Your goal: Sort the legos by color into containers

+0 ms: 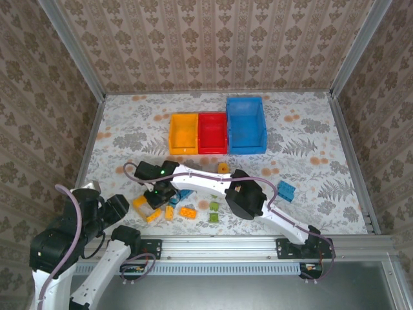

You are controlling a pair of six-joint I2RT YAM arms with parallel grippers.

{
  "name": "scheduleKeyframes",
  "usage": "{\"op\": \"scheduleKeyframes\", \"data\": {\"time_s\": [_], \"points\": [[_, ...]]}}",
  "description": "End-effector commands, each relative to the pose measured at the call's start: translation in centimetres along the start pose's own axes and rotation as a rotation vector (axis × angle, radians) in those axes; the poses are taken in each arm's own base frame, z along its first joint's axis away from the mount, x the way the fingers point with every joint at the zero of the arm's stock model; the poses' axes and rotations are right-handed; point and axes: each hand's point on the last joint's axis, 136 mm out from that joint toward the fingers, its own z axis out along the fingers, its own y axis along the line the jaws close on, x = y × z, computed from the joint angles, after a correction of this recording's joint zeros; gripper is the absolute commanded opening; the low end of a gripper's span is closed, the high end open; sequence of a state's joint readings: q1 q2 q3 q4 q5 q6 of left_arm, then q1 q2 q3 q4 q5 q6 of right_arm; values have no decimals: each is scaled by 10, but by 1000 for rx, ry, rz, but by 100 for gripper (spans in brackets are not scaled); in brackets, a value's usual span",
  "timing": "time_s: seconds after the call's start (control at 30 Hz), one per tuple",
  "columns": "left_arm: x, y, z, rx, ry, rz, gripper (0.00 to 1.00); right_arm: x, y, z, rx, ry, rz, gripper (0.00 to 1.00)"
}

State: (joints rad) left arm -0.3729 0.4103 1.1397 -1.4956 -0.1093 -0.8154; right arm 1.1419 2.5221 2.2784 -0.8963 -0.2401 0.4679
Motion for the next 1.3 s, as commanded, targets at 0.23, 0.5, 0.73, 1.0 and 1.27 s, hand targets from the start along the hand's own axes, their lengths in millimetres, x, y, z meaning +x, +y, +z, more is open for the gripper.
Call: {"op": "scheduleKeyframes", "data": {"time_s": [0.23,0.5,0.73,1.0,1.27], "points": [[1,0,2,5,-2,23,57,2,0,0,33,16,-10,1],[-3,-8,1,40,-10,32,56,-25,13,-74,29,-129,-11,0],[-24,-65,13,216,2,84,56,-40,-19,-153,109,-245,34,0],[-59,-151,58,388,59,145,55,-43,-136,-245,254,-385,220,0],[-66,-260,127,452,124,344,55,-13,-281,-309,403,-455,477,0]]}}
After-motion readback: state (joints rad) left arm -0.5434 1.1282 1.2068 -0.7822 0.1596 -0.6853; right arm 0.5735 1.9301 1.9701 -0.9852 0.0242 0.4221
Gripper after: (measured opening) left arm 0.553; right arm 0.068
